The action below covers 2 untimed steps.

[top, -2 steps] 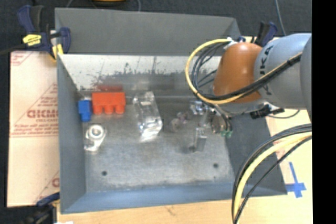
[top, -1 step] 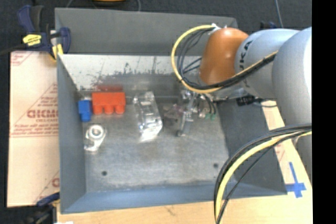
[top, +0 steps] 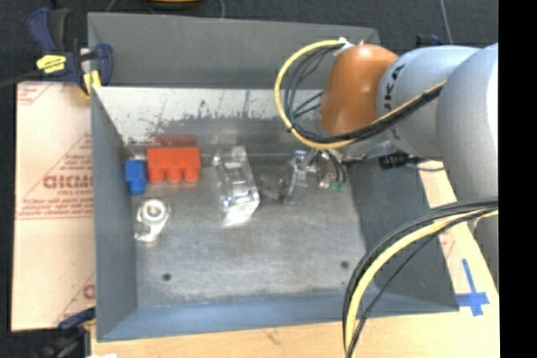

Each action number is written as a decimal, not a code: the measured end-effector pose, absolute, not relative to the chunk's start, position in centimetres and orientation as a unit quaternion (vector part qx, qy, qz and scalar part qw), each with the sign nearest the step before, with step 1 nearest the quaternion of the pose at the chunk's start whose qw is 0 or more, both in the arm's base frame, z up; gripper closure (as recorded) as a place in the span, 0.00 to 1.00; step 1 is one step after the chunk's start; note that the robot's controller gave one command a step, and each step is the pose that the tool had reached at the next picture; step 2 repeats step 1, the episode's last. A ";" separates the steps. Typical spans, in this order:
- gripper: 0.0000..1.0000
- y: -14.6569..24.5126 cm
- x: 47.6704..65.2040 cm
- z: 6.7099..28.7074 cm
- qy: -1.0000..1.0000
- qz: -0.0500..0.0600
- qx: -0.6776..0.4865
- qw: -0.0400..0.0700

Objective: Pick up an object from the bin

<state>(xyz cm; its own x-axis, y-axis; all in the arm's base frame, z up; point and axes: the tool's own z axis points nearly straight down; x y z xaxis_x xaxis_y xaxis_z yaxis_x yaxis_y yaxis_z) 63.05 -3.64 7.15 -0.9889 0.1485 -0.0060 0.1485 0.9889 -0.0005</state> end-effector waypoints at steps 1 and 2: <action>1.00 -2.3 63.9 24.1 0.998 0.000 0.068 0.007; 1.00 -2.3 63.9 24.1 0.998 0.000 0.068 0.007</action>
Offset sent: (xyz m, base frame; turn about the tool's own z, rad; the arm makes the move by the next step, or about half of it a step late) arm 0.0051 0.0145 0.1624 -0.0072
